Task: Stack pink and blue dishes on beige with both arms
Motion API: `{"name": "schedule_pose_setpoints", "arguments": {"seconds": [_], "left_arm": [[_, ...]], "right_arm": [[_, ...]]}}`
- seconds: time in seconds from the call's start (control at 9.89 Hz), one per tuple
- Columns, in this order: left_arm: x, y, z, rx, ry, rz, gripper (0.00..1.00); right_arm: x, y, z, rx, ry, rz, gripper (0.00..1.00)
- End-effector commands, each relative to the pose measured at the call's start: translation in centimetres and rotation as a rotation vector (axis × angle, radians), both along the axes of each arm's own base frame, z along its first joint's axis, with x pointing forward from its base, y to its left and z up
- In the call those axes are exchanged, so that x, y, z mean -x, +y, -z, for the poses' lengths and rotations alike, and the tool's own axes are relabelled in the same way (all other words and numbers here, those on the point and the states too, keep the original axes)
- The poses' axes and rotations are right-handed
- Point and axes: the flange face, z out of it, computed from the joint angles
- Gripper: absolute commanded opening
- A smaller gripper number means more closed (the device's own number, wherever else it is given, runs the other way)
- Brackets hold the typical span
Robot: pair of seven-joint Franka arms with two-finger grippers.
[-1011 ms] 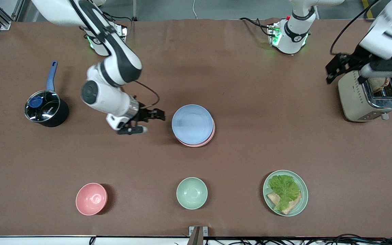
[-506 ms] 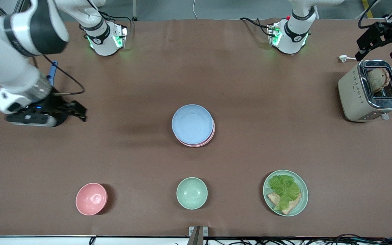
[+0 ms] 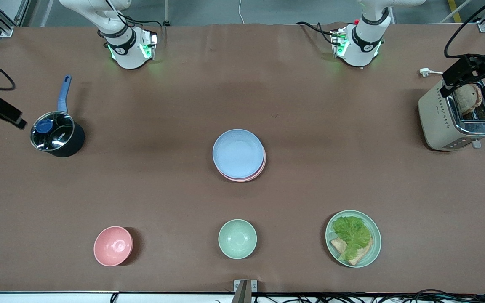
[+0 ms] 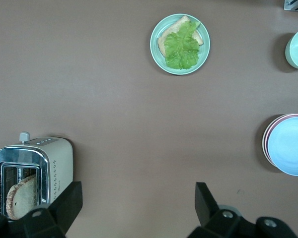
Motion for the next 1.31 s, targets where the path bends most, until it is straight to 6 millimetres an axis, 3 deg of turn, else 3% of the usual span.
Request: {"name": "schedule_pose_setpoints", "arguments": {"seconds": [0.0,1.21], "left_arm": [[0.3,0.0,1.6,-0.002,0.053,0.014,1.0],[0.6,-0.6,2.4,0.025,0.081,0.041,1.0]], "right_arm": [[0.7,0.1,-1.2,-0.001,0.015,0.004,1.0],[0.9,-1.3,-1.2,-0.002,0.02,0.018,1.0]]}}
